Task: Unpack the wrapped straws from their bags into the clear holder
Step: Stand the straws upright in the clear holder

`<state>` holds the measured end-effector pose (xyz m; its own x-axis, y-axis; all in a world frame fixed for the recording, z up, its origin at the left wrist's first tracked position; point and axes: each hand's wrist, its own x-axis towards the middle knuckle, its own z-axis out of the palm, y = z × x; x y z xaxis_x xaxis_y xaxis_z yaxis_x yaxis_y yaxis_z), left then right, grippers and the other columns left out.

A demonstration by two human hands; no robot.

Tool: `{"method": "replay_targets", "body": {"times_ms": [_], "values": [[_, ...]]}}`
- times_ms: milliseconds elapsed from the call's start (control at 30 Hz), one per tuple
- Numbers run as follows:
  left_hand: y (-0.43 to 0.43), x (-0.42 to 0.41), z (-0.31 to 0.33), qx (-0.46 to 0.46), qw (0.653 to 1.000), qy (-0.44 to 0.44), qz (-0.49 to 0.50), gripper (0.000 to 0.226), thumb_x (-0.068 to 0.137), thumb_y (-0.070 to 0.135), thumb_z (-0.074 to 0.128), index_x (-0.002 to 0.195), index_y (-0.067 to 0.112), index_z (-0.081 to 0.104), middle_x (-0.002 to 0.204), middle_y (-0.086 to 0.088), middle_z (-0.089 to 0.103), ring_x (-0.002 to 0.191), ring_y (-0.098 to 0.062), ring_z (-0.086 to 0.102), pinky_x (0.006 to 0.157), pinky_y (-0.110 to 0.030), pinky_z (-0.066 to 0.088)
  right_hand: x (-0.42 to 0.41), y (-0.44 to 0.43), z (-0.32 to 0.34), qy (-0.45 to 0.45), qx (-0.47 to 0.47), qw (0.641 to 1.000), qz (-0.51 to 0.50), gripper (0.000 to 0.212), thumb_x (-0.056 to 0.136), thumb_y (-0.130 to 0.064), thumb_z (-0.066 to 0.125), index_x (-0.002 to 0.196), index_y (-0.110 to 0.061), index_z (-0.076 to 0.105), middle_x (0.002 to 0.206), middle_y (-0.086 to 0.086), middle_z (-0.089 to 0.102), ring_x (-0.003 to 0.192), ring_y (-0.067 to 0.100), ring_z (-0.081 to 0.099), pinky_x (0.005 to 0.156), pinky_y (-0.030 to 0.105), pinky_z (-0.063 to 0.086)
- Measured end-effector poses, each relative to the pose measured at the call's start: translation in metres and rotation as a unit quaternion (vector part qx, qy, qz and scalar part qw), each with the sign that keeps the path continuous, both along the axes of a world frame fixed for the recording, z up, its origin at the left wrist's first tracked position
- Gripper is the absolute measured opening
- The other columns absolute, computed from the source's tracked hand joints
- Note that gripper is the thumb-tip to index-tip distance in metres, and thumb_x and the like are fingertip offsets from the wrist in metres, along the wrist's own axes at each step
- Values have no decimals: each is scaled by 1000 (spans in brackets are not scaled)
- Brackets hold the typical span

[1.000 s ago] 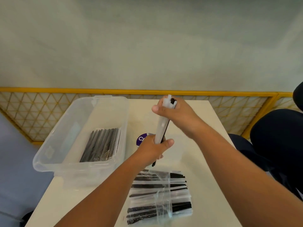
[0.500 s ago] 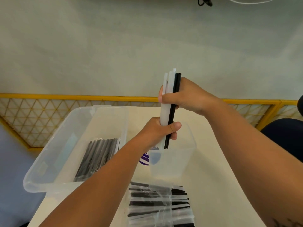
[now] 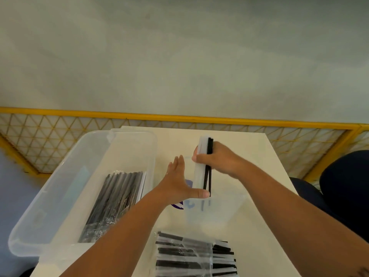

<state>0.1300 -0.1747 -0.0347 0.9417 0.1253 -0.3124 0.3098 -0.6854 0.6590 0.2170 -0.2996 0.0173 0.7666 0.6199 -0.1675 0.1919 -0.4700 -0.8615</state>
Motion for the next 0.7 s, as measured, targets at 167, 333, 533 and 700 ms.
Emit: {"method": "replay_targets", "body": {"times_ms": [167,333,533,700], "values": [[2,1,-5,-26,1000,-7,0,132,63,54,77,146,21,-20,156,8,-19,144,-13,-16,119,-38,12,3,12,-45,109,-11,994,-17,5,87,-23,59,82,-24,59,87,0,62,84,17,58,70,26,47],[4,1,-6,-44,999,-22,-2,131,64,51,78,146,23,-19,157,7,-17,144,-11,-15,118,-35,13,13,20,-66,206,-93,974,-31,34,83,-39,60,112,-21,59,111,-2,62,110,21,53,93,38,38],[7,2,-10,-57,998,-16,4,136,59,52,81,146,25,-21,158,5,-15,145,-11,-12,119,-37,15,19,30,-78,285,-40,957,-24,32,89,-25,61,119,-12,58,120,6,63,113,22,57,99,41,47],[6,2,-9,-59,998,-16,10,136,60,50,81,146,27,-21,158,5,-14,145,-12,-8,117,-34,17,23,30,-85,301,-56,952,-29,36,87,-22,64,120,-9,57,121,6,62,114,22,57,100,42,46]]}}
